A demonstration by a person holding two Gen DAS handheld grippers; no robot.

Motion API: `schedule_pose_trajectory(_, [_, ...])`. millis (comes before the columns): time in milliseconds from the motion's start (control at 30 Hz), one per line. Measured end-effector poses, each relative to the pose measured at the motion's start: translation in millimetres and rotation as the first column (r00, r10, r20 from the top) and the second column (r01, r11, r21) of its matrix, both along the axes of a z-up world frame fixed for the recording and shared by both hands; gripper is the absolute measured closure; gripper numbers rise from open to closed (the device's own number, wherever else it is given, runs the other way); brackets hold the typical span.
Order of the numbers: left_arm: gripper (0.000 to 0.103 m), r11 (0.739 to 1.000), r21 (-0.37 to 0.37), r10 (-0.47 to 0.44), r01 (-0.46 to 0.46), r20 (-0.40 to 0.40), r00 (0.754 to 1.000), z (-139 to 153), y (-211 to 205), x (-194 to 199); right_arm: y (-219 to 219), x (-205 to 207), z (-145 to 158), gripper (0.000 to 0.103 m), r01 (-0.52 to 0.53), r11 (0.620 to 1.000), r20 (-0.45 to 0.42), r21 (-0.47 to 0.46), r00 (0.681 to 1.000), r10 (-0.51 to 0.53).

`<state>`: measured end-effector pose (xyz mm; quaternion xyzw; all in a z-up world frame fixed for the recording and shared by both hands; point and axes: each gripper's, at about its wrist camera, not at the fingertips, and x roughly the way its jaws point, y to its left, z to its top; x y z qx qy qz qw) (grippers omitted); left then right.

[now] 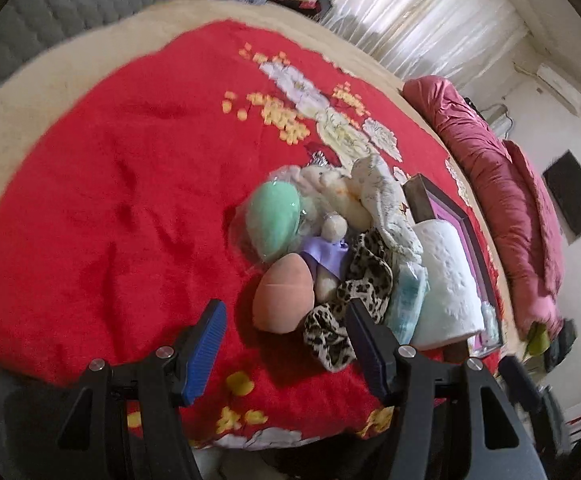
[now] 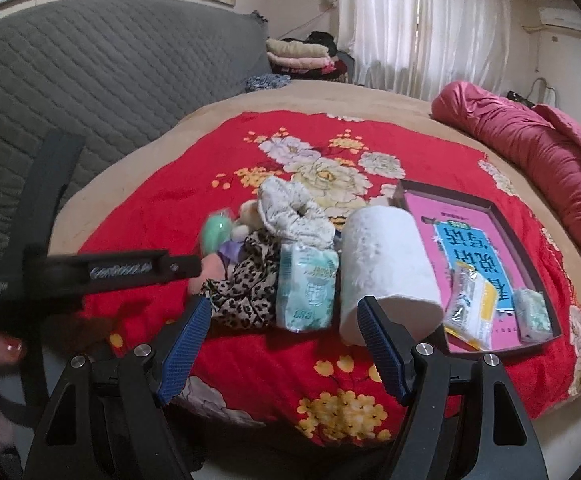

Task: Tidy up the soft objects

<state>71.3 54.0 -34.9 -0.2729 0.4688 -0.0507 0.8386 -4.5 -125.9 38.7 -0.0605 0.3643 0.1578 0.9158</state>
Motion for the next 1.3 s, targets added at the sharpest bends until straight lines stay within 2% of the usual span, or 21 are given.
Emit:
schedule_pose_trajectory(100, [0.042, 0.999, -0.028, 0.017, -0.018, -0.023, 1.000, -11, 3, 9, 0, 6, -7, 0.026, -0.003, 1.000, -0.014, 0.005, 1.000, 0.003])
schedule_pose_trajectory(400, [0.043, 0.995, -0.096, -0.013, 0.009, -0.041, 0.999, -31, 7, 28, 1, 21, -22, 0.026, 0.006, 1.000, -0.039, -0.002, 0.999, -0.006])
schedule_pose_trajectory(600, [0.045, 0.997, -0.058, -0.049, 0.046, -0.056, 0.997, -38, -1, 31, 8, 28, -35, 0.026, -0.009, 1.000, -0.051, -0.016, 0.999, 0.008])
schedule_pose_trajectory(733, [0.045, 0.997, -0.069, -0.050, 0.046, -0.050, 0.997, -39, 1, 31, 11, 34, -46, 0.026, -0.026, 1.000, -0.075, -0.013, 0.997, 0.025])
schedule_pose_trajectory(833, [0.048, 0.996, -0.080, -0.049, 0.045, -0.045, 0.998, -41, 3, 31, 9, 43, -51, 0.026, -0.008, 1.000, -0.084, -0.005, 0.996, 0.007])
schedule_pose_trajectory(1100, [0.063, 0.992, -0.117, -0.054, 0.052, -0.015, 0.998, -41, 7, 32, 8, 63, -58, 0.026, 0.029, 0.999, -0.096, 0.014, 0.995, -0.027])
schedule_pose_trajectory(1300, [0.065, 0.993, -0.101, -0.069, 0.068, 0.001, 0.998, -38, 5, 34, 13, 71, -60, 0.026, 0.064, 0.998, -0.079, -0.006, 0.995, -0.065])
